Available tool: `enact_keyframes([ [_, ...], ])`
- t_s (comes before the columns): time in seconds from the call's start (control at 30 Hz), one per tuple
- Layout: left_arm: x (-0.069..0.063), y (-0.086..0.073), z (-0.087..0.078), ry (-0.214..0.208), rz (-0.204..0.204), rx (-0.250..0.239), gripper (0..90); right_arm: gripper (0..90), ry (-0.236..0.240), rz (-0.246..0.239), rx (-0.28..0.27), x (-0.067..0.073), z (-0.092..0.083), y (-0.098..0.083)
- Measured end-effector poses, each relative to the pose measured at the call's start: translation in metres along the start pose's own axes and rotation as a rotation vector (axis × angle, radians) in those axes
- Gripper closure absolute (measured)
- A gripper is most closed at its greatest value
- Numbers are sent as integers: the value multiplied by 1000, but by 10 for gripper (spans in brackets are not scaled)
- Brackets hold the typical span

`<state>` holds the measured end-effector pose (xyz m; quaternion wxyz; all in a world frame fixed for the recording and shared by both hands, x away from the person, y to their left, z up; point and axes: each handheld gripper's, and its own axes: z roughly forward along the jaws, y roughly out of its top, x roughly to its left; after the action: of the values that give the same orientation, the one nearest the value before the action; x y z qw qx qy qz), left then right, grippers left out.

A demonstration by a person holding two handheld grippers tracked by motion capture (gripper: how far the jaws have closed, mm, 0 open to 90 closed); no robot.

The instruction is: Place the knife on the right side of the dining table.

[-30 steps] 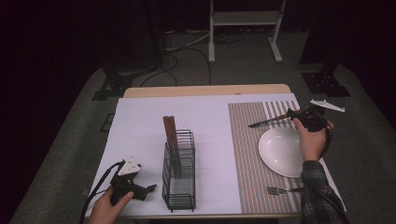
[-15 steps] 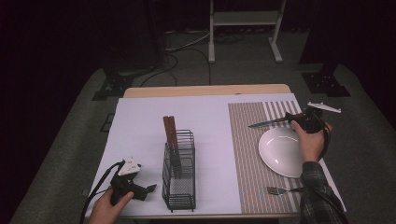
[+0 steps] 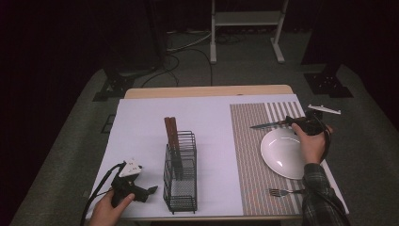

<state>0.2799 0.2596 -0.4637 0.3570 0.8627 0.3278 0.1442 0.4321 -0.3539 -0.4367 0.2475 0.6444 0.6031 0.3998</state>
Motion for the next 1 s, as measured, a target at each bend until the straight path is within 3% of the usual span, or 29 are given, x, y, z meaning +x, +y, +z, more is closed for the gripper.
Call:
enact_keyframes([
  [1.0,0,0,0,0,1,0,0,183,-12,58,116,-9,14,-7],
])
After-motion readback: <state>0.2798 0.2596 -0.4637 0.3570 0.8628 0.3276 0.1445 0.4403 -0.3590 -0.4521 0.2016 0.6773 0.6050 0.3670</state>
